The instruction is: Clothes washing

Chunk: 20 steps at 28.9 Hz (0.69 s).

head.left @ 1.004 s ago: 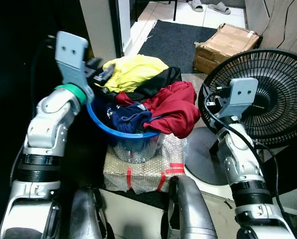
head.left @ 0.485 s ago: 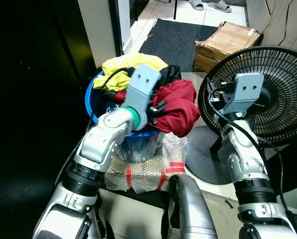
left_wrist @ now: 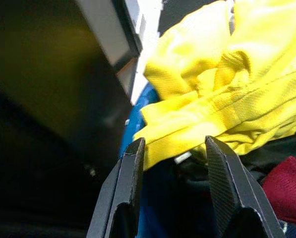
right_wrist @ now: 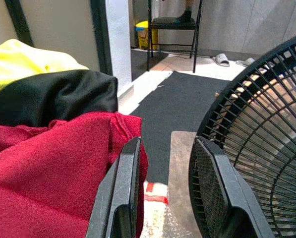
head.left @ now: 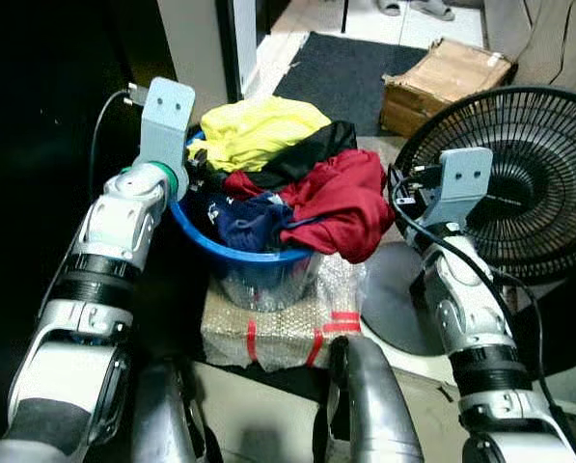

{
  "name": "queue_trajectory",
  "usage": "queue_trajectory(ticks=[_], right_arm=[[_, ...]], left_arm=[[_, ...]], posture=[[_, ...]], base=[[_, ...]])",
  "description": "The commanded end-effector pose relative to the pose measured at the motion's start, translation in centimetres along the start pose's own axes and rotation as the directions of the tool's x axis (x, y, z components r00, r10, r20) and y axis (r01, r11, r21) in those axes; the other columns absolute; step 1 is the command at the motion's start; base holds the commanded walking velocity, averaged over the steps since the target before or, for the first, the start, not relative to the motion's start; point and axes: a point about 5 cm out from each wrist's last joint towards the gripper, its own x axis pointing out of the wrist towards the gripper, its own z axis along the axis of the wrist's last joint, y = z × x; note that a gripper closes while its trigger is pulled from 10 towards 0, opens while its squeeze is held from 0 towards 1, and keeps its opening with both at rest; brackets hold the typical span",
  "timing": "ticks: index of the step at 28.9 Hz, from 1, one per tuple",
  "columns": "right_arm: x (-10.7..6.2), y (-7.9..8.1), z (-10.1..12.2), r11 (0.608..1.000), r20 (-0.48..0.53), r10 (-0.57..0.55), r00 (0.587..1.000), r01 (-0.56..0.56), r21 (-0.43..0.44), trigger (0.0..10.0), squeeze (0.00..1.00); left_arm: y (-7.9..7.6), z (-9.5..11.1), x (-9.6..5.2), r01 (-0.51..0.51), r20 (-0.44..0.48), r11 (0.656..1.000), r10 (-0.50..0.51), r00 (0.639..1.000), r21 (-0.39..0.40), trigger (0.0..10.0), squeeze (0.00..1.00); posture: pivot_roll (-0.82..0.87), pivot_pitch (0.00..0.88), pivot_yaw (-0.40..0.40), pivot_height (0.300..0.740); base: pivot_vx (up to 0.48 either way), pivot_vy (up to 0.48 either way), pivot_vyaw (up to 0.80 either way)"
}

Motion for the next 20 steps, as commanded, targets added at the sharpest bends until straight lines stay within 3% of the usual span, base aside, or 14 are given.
queue_trajectory(ticks=[1, 10, 17, 19, 20], right_arm=[[-0.4, -0.3, -0.7, 1.000, -0.026, -0.015, 1.000, 0.015, -0.005, 10.0, 0.00], [-1.1, -1.1, -1.1, 0.997, -0.020, -0.070, 0.997, 0.069, -0.025, 10.0, 0.00], [-1.1, -0.8, -1.3, 0.997, -0.018, -0.071, 0.997, 0.071, -0.030, 10.0, 0.00], [-0.7, -0.7, -1.1, 0.998, -0.025, -0.035, 0.999, 0.033, -0.049, 10.0, 0.00], [-0.5, -0.8, -1.0, 0.998, -0.030, -0.018, 0.999, 0.016, -0.059, 10.0, 0.00]], left_arm=[[-1.0, 0.2, 0.5, 0.039, 0.002, 0.999, -0.039, 0.999, 0.024, 10.0, 0.00], [-4.6, 2.7, 1.2, 0.200, 0.057, 0.979, -0.203, 0.978, 0.045, 10.0, 0.00], [-4.5, 3.2, 1.2, 0.207, 0.076, 0.978, -0.208, 0.975, 0.025, 10.0, 0.00], [-3.5, 2.9, 1.1, 0.174, 0.087, 0.984, -0.170, 0.982, -0.037, 10.0, 0.00], [-3.1, 2.7, 1.0, 0.158, 0.089, 0.985, -0.152, 0.984, -0.063, 10.0, 0.00]], posture=[[0.02, 0.214, 0.074, 0.505], [0.03, 0.201, 0.137, 0.505], [0.02, 0.182, 0.123, 0.505], [0.00, 0.178, 0.046, 0.505], [0.00, 0.178, 0.046, 0.505]], base=[[0.000, 0.000, 0.00], [0.000, 0.000, 0.00], [0.000, 0.000, 0.00], [0.000, 0.000, 0.00], [0.000, 0.000, 0.00]])
